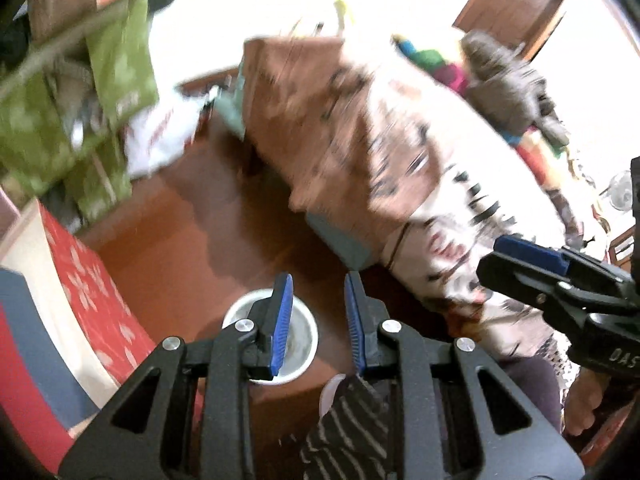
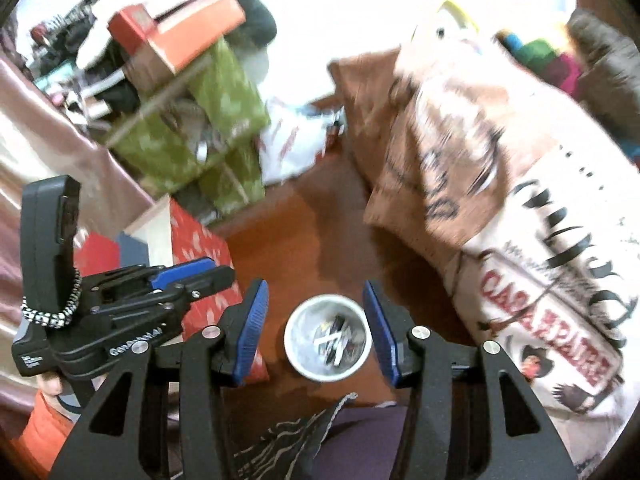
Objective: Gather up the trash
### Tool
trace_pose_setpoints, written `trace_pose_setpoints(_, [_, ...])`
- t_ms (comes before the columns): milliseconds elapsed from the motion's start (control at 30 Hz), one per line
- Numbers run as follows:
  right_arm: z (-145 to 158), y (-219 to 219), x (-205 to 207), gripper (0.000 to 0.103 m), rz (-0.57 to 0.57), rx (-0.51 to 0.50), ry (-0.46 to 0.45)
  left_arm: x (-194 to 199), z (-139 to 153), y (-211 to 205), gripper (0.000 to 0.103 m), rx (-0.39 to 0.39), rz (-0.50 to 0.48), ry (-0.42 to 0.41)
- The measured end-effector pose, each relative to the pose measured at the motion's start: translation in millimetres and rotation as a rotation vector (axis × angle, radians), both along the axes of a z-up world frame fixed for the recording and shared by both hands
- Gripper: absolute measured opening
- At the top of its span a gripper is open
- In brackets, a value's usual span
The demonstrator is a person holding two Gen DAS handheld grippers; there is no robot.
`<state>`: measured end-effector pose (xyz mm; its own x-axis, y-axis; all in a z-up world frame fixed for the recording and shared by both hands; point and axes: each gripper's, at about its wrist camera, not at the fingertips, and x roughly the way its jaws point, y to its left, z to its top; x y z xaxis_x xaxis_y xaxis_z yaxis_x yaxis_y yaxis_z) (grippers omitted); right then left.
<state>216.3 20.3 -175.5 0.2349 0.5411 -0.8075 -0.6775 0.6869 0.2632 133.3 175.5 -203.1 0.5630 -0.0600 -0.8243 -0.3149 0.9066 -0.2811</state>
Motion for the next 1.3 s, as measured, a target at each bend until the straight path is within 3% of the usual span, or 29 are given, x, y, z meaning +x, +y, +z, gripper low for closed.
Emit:
trace_pose_setpoints(200, [74.9,-51.5,-35.4,0.046,-0.119,0.101,-0.184,-28.4,100.6,-44.3,0.030,0.113,-0.052,-0.212])
trace_pose_setpoints(333, [119.3,-84.6,-64.7,0.046,-0.203,0.173,-0.298,-54.5,151.3,-70.5,0.031,0.154,-0.069,-0.334])
trace_pose_setpoints(533, [164.0,-120.9,-108.7,0.046,-0.327,0.237,-0.449,-108.7,208.1,-110.2,0.050,0.271,-0.077,-0.496])
trace_pose_setpoints(700, [182.4,-129.9,-139.4,0.047,-0.412,0.217,-0.556,-138.9,223.8,-124.4,0.072,0.310,-0.071,-0.552])
trace_pose_setpoints(767, [185.3,-131.6,-147.2,0.057,-0.436,0.203,-0.581,-145.8,224.9,-126.5,0.080,0.303,-0.078,-0.560])
trace_pose_setpoints(833, [186.6,-134.9,-153.1,0.076,-0.460,0.197,-0.599,-151.7,226.0,-127.6,0.085,0.307,-0.078,-0.568])
trace_pose_setpoints(867, [187.2,-135.6,-154.9,0.079,-0.474,0.192,-0.608,-154.0,226.2,-127.9,0.090,0.315,-0.074,-0.575])
trace_pose_setpoints(1000, [186.4,-138.1,-160.0,0.095,-0.511,0.164,-0.620,-160.1,224.9,-132.0,0.092,0.316,-0.084,-0.579])
trace_pose_setpoints(1300, [180.5,-143.3,-167.1,0.100,-0.553,0.121,-0.611,-165.2,222.7,-138.3,0.096,0.318,-0.093,-0.579])
